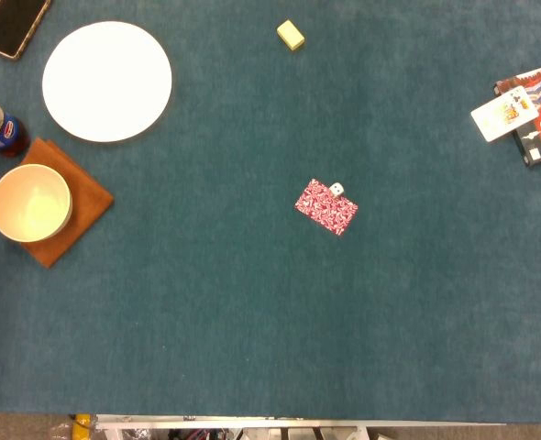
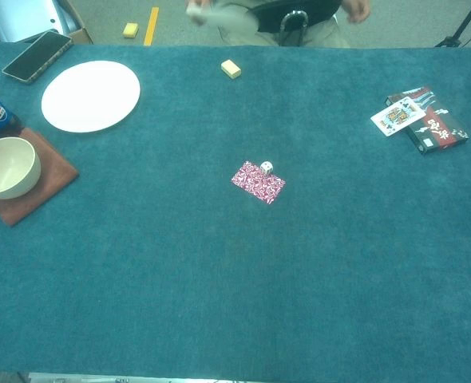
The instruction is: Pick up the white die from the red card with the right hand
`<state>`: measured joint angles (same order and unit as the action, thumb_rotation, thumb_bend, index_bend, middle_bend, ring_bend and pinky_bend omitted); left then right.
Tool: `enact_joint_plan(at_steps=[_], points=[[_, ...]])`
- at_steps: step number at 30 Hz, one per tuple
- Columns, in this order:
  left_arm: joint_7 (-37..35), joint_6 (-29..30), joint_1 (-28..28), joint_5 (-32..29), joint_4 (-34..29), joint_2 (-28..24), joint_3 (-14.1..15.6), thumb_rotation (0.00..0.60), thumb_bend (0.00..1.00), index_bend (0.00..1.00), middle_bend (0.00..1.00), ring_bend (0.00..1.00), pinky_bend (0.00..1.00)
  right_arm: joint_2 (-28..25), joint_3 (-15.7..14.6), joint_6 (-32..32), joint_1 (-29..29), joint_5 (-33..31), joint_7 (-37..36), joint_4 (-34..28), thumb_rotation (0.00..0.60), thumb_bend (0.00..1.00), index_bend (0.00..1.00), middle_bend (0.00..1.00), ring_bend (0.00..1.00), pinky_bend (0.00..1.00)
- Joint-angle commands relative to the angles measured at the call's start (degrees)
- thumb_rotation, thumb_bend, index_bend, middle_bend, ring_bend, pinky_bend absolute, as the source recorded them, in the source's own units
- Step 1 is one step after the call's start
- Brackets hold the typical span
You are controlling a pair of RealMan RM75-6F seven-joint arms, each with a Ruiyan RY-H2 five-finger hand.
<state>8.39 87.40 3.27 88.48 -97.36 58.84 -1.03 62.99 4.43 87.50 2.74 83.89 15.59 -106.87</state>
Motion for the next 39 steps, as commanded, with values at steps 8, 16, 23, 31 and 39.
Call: enact_joint_plan(at_steps=[8,16,23,31,39], points=[[-0.42,0.33,-0.24,0.28,0.19,-0.15,0.16,0.548,0.34,0.06,0.1,0.03,0.07,-0.31,-0.35,-0.13,-0.1,0.54,-0.04,-0.54,0.6,0.27,0.28,0.22,0.05,0.1],[-0.34,0.42,-0.13,0.99,0.12,-0.34,0.29,0.55,0.34,0.06,0.1,0.03,0.07,-0.82,0.06,-4.33,2.89,1.47,1.15,-2.45,0.6,0.27,0.28,0.22,0.05,0.1],[-0.29,0.63,-0.12,1.16,-0.39,-0.61,0.18,0.549,0.34,0.06,0.1,0.03,0.07,0.61,0.79,-10.52,7.68,2.13,3.91,-4.38,0.6,0.3,0.4,0.25,0.05,0.1],[-0.07,1.49,-0.43,2.32,-0.8,-0.75,0.49,0.551,0.34,0.06,0.1,0.03,0.07,4.84,2.61,-18.81,14.28,-1.62,9.45,-4.05,0.6,0.3,0.44,0.27,0.05,0.1],[-0.67,1.97,-0.86,2.66,-0.56,-1.0,0.79,0.55,0.34,0.06,0.1,0.03,0.07,11.95,4.85,-24.51,20.48,-8.94,15.78,-1.11,0.6,0.3,0.44,0.27,0.05,0.1]])
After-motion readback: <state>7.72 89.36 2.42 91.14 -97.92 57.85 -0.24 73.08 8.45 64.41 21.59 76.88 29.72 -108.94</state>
